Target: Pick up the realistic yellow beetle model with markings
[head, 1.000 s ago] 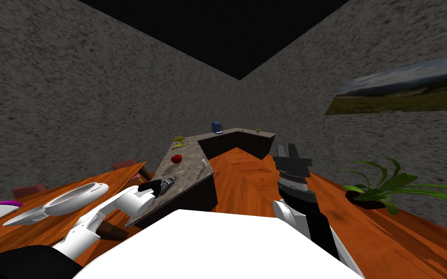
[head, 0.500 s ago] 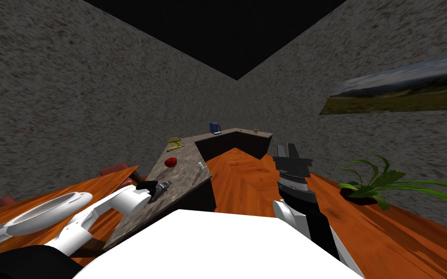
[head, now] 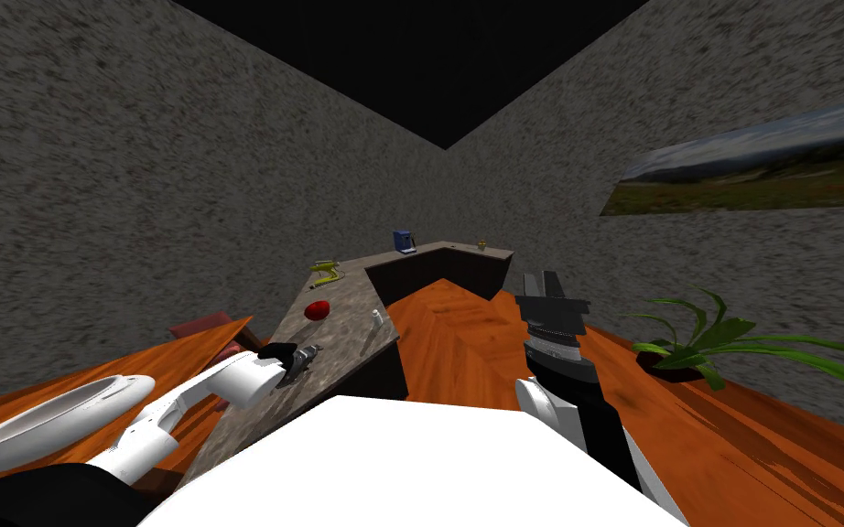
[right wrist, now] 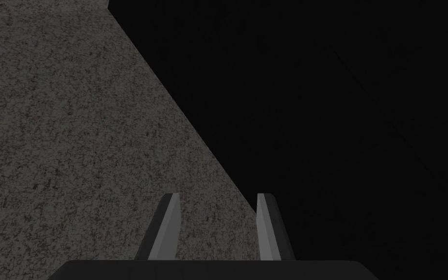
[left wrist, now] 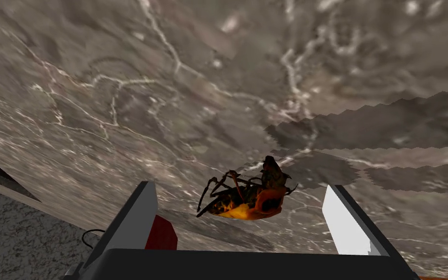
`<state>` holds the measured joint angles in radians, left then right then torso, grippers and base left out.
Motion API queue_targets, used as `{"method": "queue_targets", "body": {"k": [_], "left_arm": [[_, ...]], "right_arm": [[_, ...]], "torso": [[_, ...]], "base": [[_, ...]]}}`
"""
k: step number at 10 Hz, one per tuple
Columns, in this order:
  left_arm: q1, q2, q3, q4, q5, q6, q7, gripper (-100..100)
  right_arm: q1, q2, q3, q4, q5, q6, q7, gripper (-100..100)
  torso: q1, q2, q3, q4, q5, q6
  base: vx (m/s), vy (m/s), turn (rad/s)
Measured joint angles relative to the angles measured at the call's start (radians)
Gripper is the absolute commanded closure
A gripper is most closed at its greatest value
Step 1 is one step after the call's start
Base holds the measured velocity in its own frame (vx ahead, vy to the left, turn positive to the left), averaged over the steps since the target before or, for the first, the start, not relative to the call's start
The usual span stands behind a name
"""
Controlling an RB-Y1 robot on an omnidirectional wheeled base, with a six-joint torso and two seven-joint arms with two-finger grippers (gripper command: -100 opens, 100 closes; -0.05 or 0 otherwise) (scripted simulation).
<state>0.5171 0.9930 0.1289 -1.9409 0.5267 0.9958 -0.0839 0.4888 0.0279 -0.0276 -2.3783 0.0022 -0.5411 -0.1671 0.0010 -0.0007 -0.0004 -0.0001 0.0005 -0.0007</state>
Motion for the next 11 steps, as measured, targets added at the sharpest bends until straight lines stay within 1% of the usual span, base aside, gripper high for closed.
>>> {"method": "queue_targets", "body": {"k": [1,2,6,7,8,10,11], "left_arm": [[-0.009,-0.011,-0.009,0.022,-0.01,-0.013,-0.004,-100],[-0.01,-0.012,-0.011,0.024,-0.011,-0.015,-0.005,100],[-0.01,-0.012,-0.011,0.024,-0.011,-0.015,-0.005,100],[-0.01,-0.012,-0.011,0.024,-0.011,-0.015,-0.005,0],[-0.01,-0.012,-0.01,0.024,-0.011,-0.015,-0.005,100],[0.003,0.009,0.006,-0.019,0.006,0.01,0.003,100],[0.004,0.01,0.007,-0.021,0.007,0.013,0.004,0]], "right_arm": [[0.0,0.0,0.0,0.0,0.0,0.0,0.0,0],[0.0,0.0,0.0,0.0,0.0,0.0,0.0,0],[0.0,0.0,0.0,0.0,0.0,0.0,0.0,0],[0.0,0.0,0.0,0.0,0.0,0.0,0.0,0],[0.0,0.0,0.0,0.0,0.0,0.0,0.0,0],[0.0,0.0,0.0,0.0,0.0,0.0,0.0,0],[0.0,0.0,0.0,0.0,0.0,0.0,0.0,0]], "torso": [[0.0,0.0,0.0,0.0,0.0,0.0],[0.0,0.0,0.0,0.0,0.0,0.0],[-0.001,0.001,0.0,0.0,0.0,0.0],[-0.001,0.001,0.0,0.0,0.0,0.0],[-0.001,0.001,0.0,0.0,0.0,0.0],[-0.003,0.002,0.001,0.0,-0.001,-0.001],[-0.002,0.002,0.001,0.0,0.0,0.0]], "base": [[0.004,0.01,-0.015],[0.0,0.0,0.0],[0.0,0.0,0.0],[0.0,0.0,0.0],[-0.008,-0.009,0.08],[-0.008,-0.015,0.057],[0.0,0.0,0.0]]}}
